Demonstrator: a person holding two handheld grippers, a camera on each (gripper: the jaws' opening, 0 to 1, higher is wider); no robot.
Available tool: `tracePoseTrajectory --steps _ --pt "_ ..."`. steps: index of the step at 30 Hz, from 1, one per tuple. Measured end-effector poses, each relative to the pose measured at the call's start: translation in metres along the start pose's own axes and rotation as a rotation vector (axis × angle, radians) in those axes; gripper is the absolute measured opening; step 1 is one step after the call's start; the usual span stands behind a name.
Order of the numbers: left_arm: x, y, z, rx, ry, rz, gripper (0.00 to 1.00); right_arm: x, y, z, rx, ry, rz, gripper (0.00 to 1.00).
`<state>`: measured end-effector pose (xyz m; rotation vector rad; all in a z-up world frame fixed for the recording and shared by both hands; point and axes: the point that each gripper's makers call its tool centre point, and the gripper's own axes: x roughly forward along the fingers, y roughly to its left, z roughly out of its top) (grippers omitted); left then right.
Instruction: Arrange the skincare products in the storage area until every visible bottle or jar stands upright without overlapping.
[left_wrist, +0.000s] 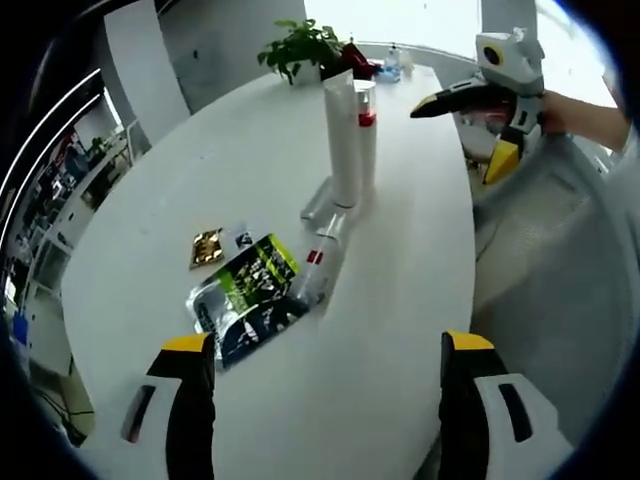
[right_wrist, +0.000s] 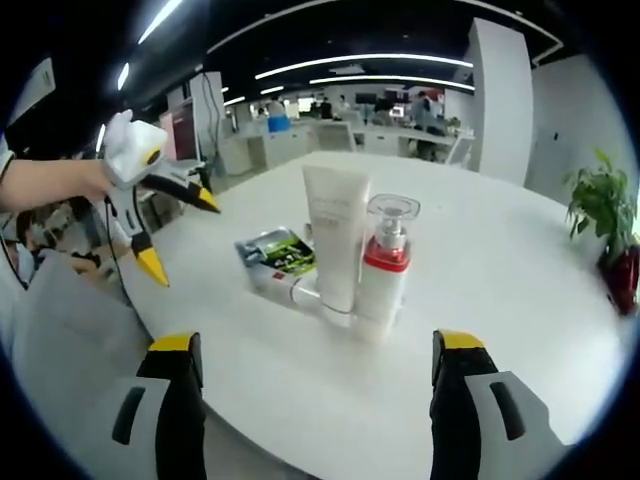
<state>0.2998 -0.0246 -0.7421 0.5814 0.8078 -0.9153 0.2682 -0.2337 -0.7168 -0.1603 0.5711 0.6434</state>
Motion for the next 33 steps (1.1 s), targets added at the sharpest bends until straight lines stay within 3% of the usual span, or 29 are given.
tracePoseTrajectory --steps 33 --pt "0.04 -0.002 0.039 0.098 0.008 -0.077 0.83 0.003 -0.003 -0.007 0.015 0.023 -0.001 0.93"
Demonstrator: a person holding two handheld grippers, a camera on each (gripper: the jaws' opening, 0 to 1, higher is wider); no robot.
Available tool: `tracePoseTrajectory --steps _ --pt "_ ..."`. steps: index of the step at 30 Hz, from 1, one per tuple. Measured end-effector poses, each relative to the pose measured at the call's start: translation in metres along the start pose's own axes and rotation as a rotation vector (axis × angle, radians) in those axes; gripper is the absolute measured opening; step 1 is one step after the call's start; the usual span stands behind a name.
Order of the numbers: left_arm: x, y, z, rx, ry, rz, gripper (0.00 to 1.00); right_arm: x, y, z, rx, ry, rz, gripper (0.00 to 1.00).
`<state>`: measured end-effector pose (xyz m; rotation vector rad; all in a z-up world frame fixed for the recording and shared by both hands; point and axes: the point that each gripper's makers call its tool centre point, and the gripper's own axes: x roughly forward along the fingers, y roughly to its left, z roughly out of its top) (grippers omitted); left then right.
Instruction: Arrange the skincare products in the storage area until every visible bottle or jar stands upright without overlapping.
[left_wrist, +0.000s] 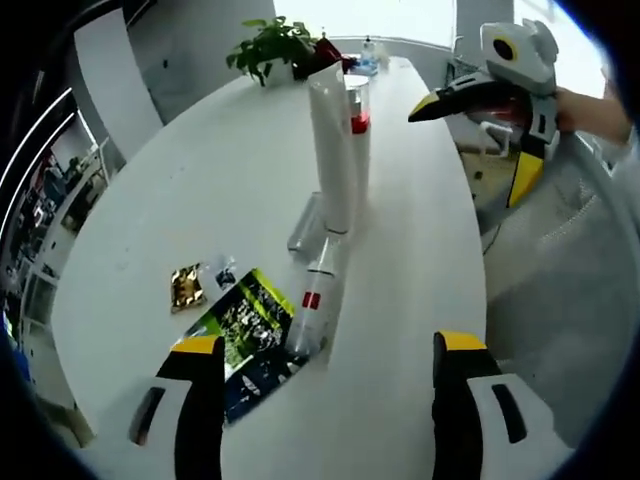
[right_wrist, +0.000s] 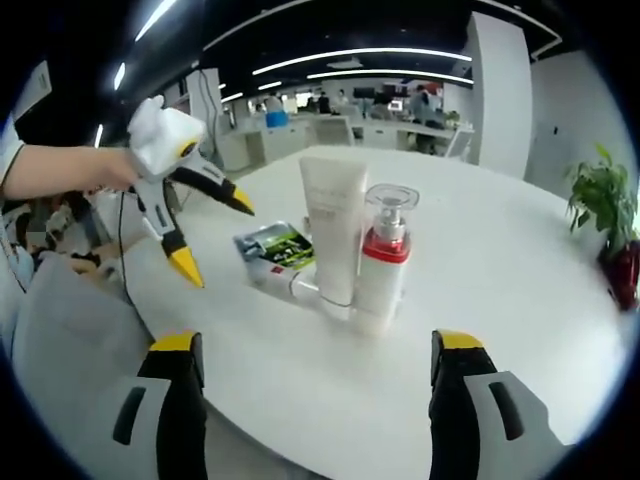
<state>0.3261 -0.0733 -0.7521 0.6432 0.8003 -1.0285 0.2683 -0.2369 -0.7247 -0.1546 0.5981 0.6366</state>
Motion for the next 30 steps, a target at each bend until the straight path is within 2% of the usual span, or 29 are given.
tracePoseTrajectory --steps 6,15,23,27,30 --pt "0.011 0.003 0.003 0.016 0.008 -0.013 0.74 0.001 -0.001 0.0 0.002 0.002 0.003 0.93" --pt "0.025 0.006 0.007 0.032 0.024 -0.03 0.67 0.001 -0.001 0.001 0.011 0.003 0.002 0.93" --pt "0.039 0.01 0.005 0.049 0.051 -0.039 0.62 0.0 -0.004 0.001 0.023 0.001 -0.009 0.93" --pt "0.05 0.015 -0.003 0.085 0.081 -0.037 0.56 0.0 -0.004 0.0 0.026 0.003 -0.01 0.93" --pt "0.051 0.012 -0.001 0.112 0.089 -0.047 0.53 0.0 -0.004 0.0 0.027 0.006 -0.01 0.93"
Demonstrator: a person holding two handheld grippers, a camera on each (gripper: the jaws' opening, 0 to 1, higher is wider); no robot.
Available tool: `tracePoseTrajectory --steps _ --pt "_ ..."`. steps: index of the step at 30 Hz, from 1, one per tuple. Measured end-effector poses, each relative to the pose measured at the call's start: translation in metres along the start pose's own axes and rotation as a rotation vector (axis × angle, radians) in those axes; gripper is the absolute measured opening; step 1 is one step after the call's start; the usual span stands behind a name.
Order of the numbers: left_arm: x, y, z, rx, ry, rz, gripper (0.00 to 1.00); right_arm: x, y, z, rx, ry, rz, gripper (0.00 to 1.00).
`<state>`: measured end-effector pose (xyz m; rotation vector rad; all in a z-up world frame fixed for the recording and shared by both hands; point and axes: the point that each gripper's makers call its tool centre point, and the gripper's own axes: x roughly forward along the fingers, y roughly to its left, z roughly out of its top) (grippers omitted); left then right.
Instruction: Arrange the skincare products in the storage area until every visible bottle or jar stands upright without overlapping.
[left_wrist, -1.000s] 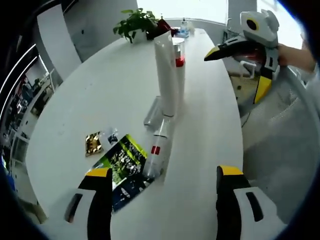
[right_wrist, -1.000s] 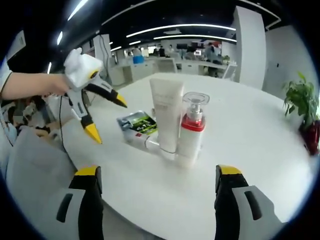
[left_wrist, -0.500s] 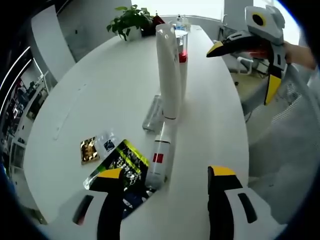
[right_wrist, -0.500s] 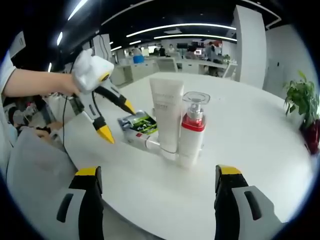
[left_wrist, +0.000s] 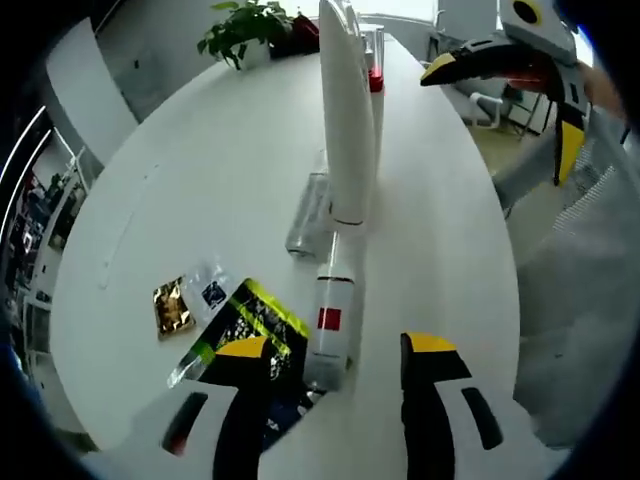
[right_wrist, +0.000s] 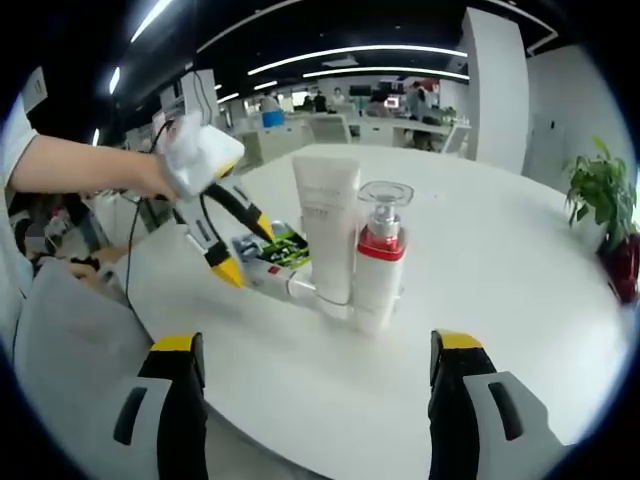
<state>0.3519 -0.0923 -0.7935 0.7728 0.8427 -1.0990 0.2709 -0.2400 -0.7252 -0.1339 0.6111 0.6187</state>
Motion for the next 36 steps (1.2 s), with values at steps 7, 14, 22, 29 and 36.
tracePoseTrajectory --steps 7,14,22,29,36 --pt "0.008 0.004 -0.002 0.034 0.007 -0.01 0.46 -0.001 -0.001 0.0 0.002 0.003 -0.01 0.93" --pt "0.015 0.005 0.001 0.049 0.023 -0.021 0.45 -0.001 -0.003 -0.001 0.013 0.002 -0.016 0.93" --pt "0.02 0.005 -0.005 0.059 0.051 -0.036 0.38 -0.002 -0.006 -0.001 0.034 -0.006 -0.025 0.92" --pt "0.027 0.004 -0.006 0.07 0.069 -0.046 0.35 -0.002 -0.006 -0.001 0.035 -0.002 -0.026 0.92" --pt "0.032 0.001 -0.012 0.109 0.107 -0.055 0.29 -0.002 -0.006 -0.001 0.041 -0.006 -0.027 0.92"
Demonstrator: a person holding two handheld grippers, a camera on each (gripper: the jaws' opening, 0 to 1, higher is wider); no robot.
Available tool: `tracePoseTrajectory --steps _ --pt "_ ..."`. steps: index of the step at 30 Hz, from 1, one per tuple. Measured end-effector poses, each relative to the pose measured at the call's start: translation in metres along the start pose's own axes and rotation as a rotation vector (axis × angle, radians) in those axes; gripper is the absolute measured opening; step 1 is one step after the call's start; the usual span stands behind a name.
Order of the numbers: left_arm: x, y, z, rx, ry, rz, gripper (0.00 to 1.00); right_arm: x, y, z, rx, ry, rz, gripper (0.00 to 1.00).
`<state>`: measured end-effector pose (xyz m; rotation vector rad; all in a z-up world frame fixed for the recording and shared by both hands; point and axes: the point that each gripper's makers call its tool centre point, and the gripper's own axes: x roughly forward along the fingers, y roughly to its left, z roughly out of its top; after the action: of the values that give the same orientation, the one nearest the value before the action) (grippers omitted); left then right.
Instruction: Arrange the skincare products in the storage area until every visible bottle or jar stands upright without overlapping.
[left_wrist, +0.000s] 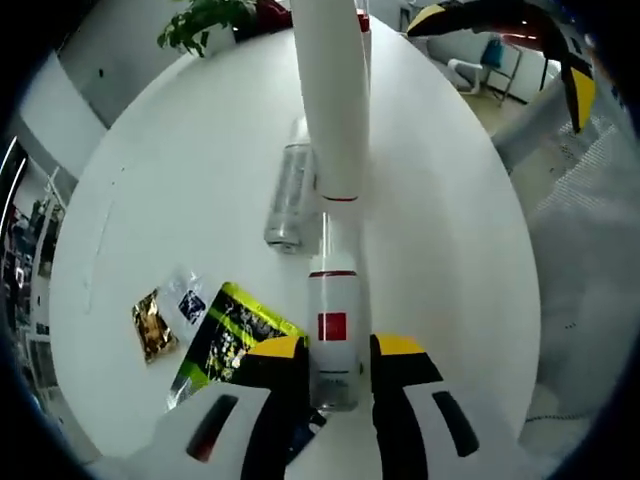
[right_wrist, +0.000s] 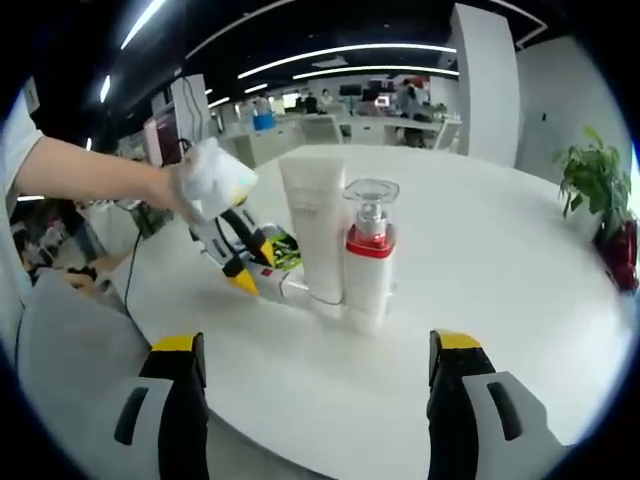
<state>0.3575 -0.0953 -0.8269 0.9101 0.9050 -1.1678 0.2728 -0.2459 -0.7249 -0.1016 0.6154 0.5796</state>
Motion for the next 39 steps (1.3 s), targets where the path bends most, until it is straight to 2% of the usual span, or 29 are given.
tracePoseTrajectory --steps 2,18,26,29,35,39 --pt "0.003 0.005 -0.007 0.024 0.03 0.023 0.25 0.0 0.0 -0.001 -0.003 0.003 0.001 0.92" --pt "-0.003 0.001 -0.005 0.017 0.025 0.005 0.25 0.001 0.0 -0.001 -0.01 0.005 0.003 0.91" --pt "-0.018 0.006 -0.006 -0.001 0.003 0.036 0.25 0.001 0.003 0.0 -0.02 0.006 0.012 0.91" --pt "-0.025 0.008 -0.012 -0.006 0.009 0.047 0.25 0.001 0.005 0.001 -0.022 0.004 0.021 0.91" --pt "-0.037 0.001 -0.015 -0.022 0.009 0.069 0.25 0.001 0.007 0.002 -0.035 0.0 0.025 0.91" --pt "-0.043 0.002 -0.016 -0.027 0.008 0.085 0.25 -0.001 0.005 0.006 -0.001 -0.028 0.032 0.91"
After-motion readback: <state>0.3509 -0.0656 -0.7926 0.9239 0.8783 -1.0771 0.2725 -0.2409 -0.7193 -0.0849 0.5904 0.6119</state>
